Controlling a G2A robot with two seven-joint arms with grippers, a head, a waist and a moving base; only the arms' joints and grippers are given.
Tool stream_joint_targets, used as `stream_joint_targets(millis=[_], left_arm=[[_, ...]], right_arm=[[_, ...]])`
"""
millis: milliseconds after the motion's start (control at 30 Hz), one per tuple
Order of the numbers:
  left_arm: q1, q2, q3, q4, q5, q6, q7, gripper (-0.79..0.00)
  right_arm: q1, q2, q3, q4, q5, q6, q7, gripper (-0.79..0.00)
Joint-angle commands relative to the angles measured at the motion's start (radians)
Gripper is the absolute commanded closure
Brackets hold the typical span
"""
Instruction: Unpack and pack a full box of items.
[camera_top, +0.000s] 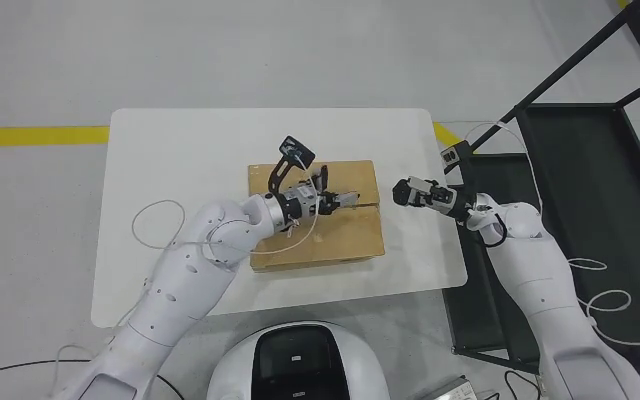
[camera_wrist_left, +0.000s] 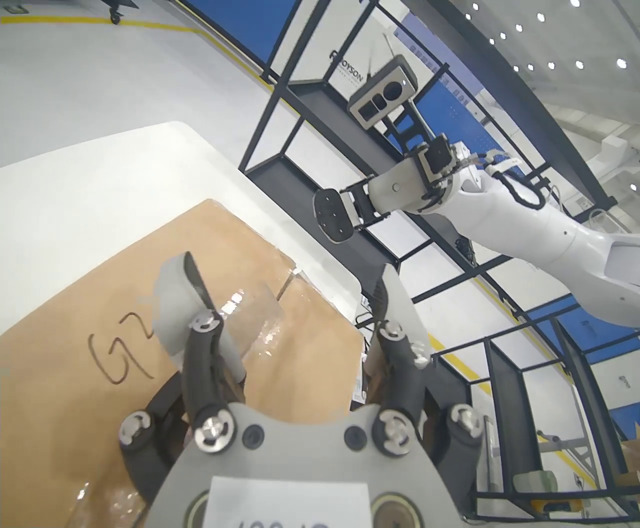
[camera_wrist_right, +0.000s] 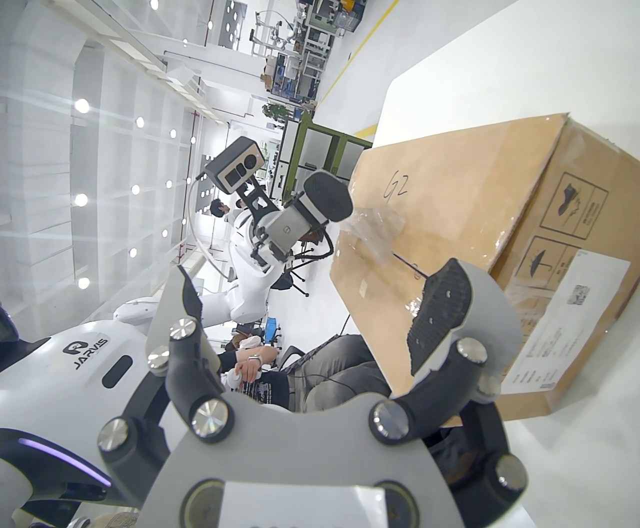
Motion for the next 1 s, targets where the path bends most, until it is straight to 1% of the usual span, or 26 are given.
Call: stream_joint_targets(millis=[0,100,167,233,433,567,733,967], left_arm=[[0.015,0.004,-0.017,-0.008,0.006,0.005,0.014,-0.785],[0.020,0.005,-0.030,-0.003,-0.007,0.020,-0.001,-0.785],[0.005,0.000,-0.020,0.016,-0.037,0.030,-0.035,-0.785],[-0.024,-0.009,0.000,0.050,-0.080,0.033,-0.076,-0.785],[-0.120,-0.045,0.066,0.179,-0.183,0.034,-0.126,-0.785],[-0.154,-0.061,0.091,0.223,-0.203,0.019,-0.134,-0.785],[-0.170,-0.067,0.102,0.242,-0.227,0.011,-0.191,-0.785],[-0.158,-0.064,0.087,0.222,-0.245,-0.006,-0.226,-0.785]], right_arm=[[0.006,-0.001,-0.007,0.000,-0.002,0.006,0.008,-0.785],[0.018,-0.004,-0.021,-0.001,-0.003,0.009,0.017,-0.785],[0.025,-0.006,-0.029,0.001,-0.003,0.011,0.019,-0.785],[0.029,-0.007,-0.033,0.005,-0.003,0.010,0.018,-0.785],[0.032,-0.009,-0.036,0.018,-0.002,0.011,0.016,-0.785],[0.029,-0.008,-0.032,0.024,0.002,0.010,0.017,-0.785],[0.033,-0.010,-0.035,0.026,0.003,0.014,0.020,-0.785],[0.042,-0.013,-0.045,0.031,0.001,0.012,0.020,-0.785]])
